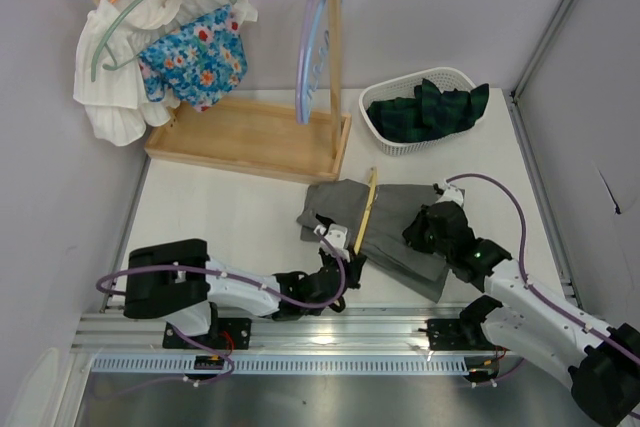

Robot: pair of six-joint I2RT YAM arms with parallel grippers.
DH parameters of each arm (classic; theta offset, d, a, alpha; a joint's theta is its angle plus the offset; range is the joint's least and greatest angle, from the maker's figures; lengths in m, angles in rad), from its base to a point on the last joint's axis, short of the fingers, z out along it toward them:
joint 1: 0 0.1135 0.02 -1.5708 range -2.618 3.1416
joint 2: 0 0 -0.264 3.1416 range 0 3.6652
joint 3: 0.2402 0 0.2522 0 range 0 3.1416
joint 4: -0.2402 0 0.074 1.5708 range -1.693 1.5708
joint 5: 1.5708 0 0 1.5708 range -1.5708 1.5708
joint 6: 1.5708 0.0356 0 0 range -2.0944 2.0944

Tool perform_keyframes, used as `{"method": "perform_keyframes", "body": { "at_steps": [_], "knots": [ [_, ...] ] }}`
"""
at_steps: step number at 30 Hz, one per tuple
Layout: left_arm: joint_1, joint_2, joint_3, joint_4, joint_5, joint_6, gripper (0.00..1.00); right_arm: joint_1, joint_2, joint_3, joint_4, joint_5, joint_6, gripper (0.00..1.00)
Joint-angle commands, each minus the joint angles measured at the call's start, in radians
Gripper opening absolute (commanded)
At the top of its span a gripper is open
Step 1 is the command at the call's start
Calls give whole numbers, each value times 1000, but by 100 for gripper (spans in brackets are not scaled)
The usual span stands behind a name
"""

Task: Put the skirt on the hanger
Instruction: Place skirt on hanger

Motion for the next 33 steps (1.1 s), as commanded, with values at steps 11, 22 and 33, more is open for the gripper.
{"method": "perform_keyframes", "body": {
  "at_steps": [11, 22, 33],
  "knots": [
    [-2, -68, 6, 201, 82, 59, 0, -3, -34, 38, 19, -53, -26, 22],
    [5, -182, 98, 60, 51, 90, 0, -1, -58, 62, 19, -127, 15, 60],
    [37, -225, 173, -123, 26, 42, 0, 63, -172, 89, 1, -129, -152, 86]
  ]
}}
